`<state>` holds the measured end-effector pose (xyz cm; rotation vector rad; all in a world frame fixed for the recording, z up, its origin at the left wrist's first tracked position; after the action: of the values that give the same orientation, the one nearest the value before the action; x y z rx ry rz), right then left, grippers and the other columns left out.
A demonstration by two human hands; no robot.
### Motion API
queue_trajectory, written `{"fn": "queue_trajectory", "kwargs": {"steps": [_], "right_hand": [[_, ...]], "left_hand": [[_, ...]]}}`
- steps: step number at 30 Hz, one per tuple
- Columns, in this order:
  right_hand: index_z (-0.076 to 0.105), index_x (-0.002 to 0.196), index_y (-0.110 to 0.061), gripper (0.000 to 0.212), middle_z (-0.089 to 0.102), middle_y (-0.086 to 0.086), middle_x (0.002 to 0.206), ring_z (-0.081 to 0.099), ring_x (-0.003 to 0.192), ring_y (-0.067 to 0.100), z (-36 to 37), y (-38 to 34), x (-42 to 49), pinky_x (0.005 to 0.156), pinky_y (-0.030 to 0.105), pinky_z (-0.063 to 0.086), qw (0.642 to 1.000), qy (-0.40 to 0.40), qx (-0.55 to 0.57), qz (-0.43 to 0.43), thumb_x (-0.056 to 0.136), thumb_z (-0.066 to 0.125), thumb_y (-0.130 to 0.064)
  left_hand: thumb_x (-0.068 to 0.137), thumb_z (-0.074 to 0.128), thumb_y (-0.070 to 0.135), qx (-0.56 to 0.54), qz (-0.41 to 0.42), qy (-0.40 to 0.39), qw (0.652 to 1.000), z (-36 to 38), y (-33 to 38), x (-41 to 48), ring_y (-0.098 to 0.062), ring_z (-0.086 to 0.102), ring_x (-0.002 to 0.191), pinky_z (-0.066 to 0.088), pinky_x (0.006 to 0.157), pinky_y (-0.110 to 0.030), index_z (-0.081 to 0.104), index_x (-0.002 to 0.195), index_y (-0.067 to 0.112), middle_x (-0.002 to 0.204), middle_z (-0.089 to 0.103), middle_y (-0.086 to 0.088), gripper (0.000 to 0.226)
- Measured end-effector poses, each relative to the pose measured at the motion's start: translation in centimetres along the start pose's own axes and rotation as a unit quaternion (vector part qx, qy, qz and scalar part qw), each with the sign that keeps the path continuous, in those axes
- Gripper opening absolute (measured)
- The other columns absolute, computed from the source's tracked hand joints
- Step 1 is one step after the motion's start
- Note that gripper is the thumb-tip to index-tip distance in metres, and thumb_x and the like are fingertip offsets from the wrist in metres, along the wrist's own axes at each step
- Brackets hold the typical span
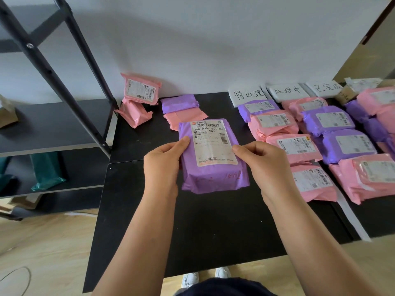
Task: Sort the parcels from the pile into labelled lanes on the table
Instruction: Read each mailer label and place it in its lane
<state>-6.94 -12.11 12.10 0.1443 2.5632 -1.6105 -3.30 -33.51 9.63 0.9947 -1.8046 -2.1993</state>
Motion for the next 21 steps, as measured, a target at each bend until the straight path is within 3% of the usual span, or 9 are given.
{"fn": "queue_trajectory", "kwargs": {"steps": [4,9,16,21], "right_hand": [[0.068,0.086,-0.013,0.019,0.071,-0.012,0.081,0.067,0.064,-0.003,-0.2,0.0,0.0,0.045,0.006,0.042,1.000,0.006,0.004,0.002,0.091,0.070,-0.031],[0.069,0.081,-0.010,0.019,0.074,-0.009,0.079,0.071,0.069,0.003,-0.7,0.0,-0.1,0.049,0.010,0.047,0.999,0.032,0.044,0.006,0.090,0.071,-0.026],[0.067,0.078,-0.014,0.020,0.073,-0.012,0.078,0.068,0.062,0.000,-1.1,0.4,-0.2,0.045,0.007,0.043,0.996,0.058,0.065,0.030,0.090,0.071,-0.029],[0.066,0.078,-0.012,0.020,0.070,-0.012,0.076,0.065,0.058,-0.007,-1.1,0.4,-0.3,0.043,0.006,0.042,0.997,0.054,0.044,0.023,0.091,0.070,-0.027]], "left_hand": [[0.080,0.081,0.031,0.001,-0.017,-0.004,1.000,0.0,0.0,-0.1,-0.028,0.074,0.086,0.059,0.077,-0.044,0.078,0.082,0.014,0.088,0.077,-0.006,0.017],[0.082,0.079,0.033,0.011,-0.036,-0.007,0.999,0.3,-0.2,-0.4,-0.024,0.072,0.081,0.050,0.060,-0.032,0.077,0.090,0.012,0.091,0.076,-0.008,0.023],[0.083,0.076,0.041,0.043,-0.063,-0.023,0.997,0.6,-0.2,-0.7,-0.025,0.071,0.082,0.052,0.064,-0.034,0.076,0.096,0.011,0.091,0.076,-0.007,0.033],[0.086,0.075,0.030,0.068,-0.040,-0.069,0.994,0.9,0.0,-0.7,-0.021,0.072,0.081,0.055,0.065,-0.032,0.076,0.097,0.013,0.092,0.077,-0.007,0.020]]}}
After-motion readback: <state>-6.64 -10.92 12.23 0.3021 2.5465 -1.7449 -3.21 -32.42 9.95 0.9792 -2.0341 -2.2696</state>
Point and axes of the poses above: each hand's wrist, its own x-axis towards the middle knuckle, its own z-axis out of the palm, y = z × x, the point moved 5 cm from there along x, towards the middle knuckle
